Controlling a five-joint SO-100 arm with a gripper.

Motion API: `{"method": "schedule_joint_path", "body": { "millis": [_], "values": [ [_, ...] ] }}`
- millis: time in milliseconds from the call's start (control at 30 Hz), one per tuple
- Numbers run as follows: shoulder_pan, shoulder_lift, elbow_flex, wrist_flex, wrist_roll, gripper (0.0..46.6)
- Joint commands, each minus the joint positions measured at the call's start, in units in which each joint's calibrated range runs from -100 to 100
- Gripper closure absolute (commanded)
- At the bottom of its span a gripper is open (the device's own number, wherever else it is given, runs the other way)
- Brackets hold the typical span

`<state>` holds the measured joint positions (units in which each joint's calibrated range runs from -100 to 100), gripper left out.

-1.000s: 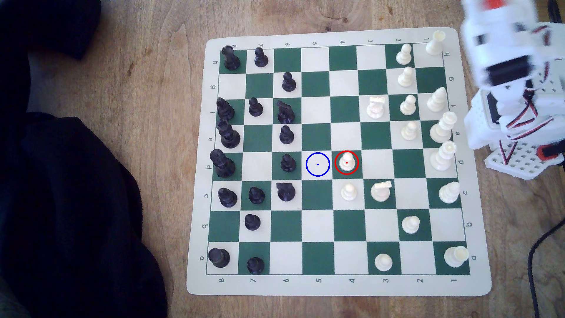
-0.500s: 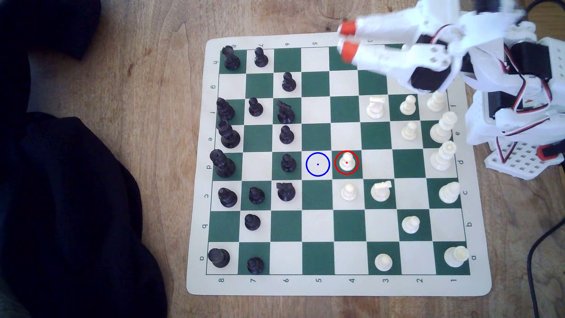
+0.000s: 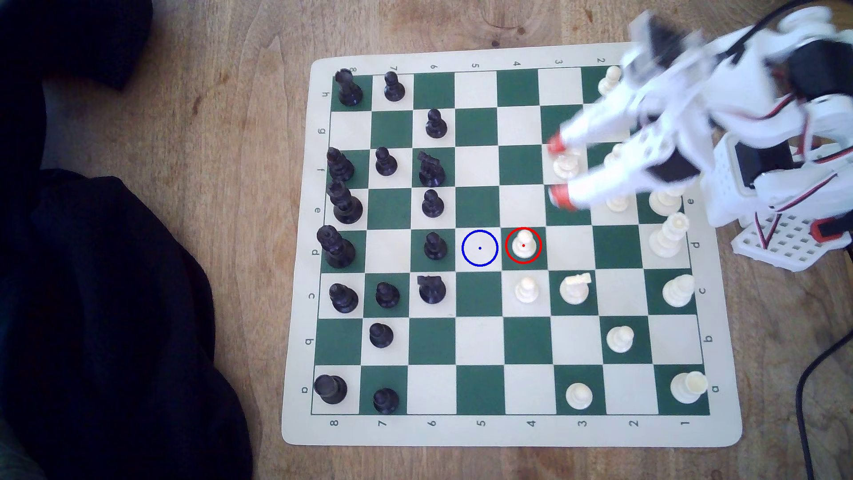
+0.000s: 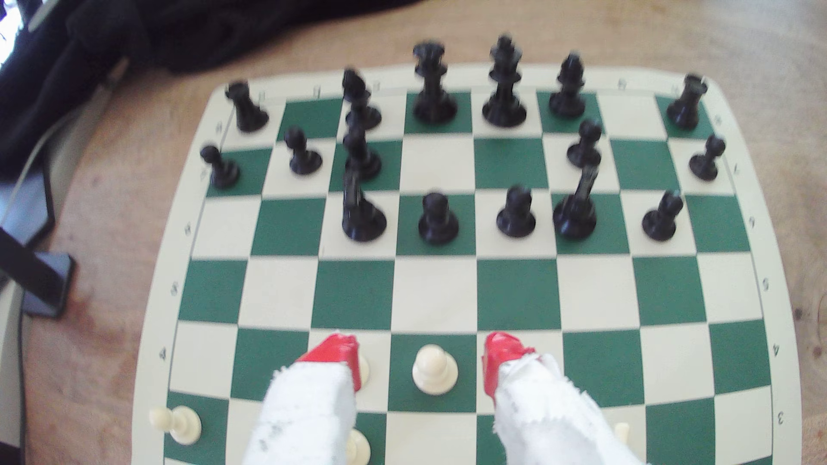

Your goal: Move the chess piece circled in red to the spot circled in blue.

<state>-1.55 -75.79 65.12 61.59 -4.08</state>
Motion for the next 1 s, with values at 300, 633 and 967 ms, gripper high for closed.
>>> {"method": "schedule_joint_path", "body": {
  "millis": [300, 633, 967],
  "values": [
    [-2.71, 20.01, -4.83, -4.92, -3.96, 31.7],
    [-3.26, 28.08, -3.01, -12.45, -4.00, 33.4],
    [-3.50, 34.02, -1.38, -16.38, -3.91, 32.5]
  ]
}}
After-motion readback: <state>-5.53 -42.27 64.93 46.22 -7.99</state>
